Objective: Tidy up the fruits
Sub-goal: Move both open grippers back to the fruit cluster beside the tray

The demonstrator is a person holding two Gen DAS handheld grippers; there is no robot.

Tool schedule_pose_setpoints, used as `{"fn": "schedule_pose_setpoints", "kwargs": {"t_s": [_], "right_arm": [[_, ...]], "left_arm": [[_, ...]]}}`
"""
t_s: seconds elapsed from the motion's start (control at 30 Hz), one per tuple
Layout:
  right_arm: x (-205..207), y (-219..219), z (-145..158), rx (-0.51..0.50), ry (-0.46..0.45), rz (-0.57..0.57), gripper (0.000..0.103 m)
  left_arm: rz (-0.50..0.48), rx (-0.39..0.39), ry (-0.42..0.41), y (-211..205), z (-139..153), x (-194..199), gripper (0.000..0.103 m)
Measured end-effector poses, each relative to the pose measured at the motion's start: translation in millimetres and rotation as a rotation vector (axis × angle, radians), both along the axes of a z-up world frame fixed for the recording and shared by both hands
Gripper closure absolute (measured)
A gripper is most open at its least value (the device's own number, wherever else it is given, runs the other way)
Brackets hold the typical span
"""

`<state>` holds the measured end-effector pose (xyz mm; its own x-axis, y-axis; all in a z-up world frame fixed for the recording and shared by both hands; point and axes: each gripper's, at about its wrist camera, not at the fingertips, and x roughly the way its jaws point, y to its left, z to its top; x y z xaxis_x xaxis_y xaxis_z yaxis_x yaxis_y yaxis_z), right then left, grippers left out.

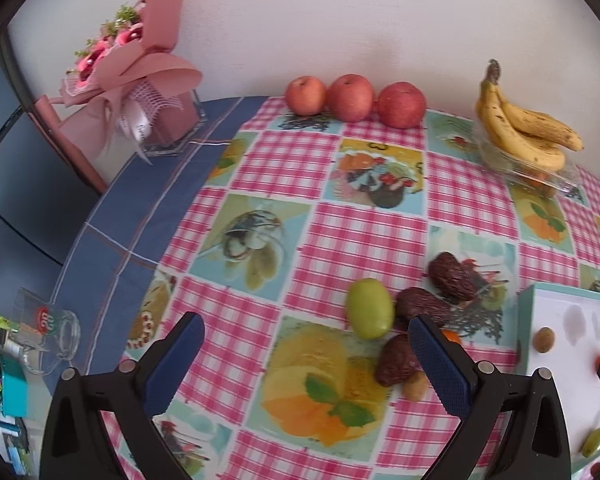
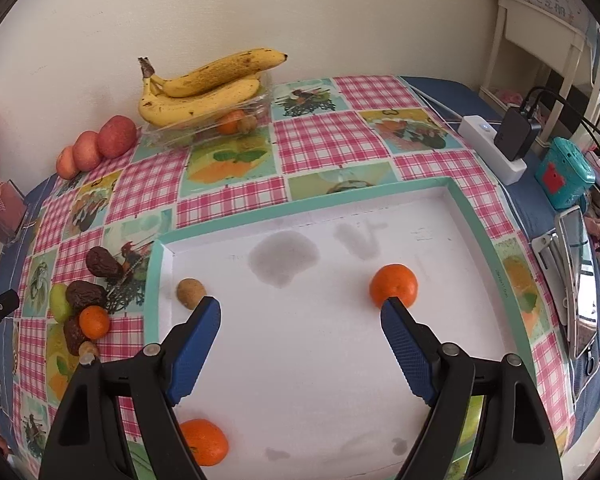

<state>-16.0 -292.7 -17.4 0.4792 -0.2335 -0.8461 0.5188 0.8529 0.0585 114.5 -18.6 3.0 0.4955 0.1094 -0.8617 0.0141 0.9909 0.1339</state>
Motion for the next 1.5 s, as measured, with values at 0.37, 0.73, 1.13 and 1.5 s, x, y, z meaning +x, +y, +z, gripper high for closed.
{"fn": "schedule_pose_setpoints", "kwargs": {"t_s": [0.37, 0.73, 1.13, 1.5], "right_arm": [[23, 30, 6, 0.073, -0.084, 0.107, 0.02], [53, 78, 26, 0.056, -0.146, 0.233, 0.02], [69, 102, 32, 0.092, -0.152, 0.274, 0.02], [80, 105, 31, 0.113, -0.122, 0.262, 0.02]], "left_arm": [[0.077, -0.089, -0.012, 44, 5, 17, 0.0], [0.035, -0.178, -0.039, 47, 10, 29, 0.0], [0.006, -0.318, -0.031, 46, 13, 35, 0.0], [-0.007, -0.325, -0.007, 37, 16, 44, 0.0]]}}
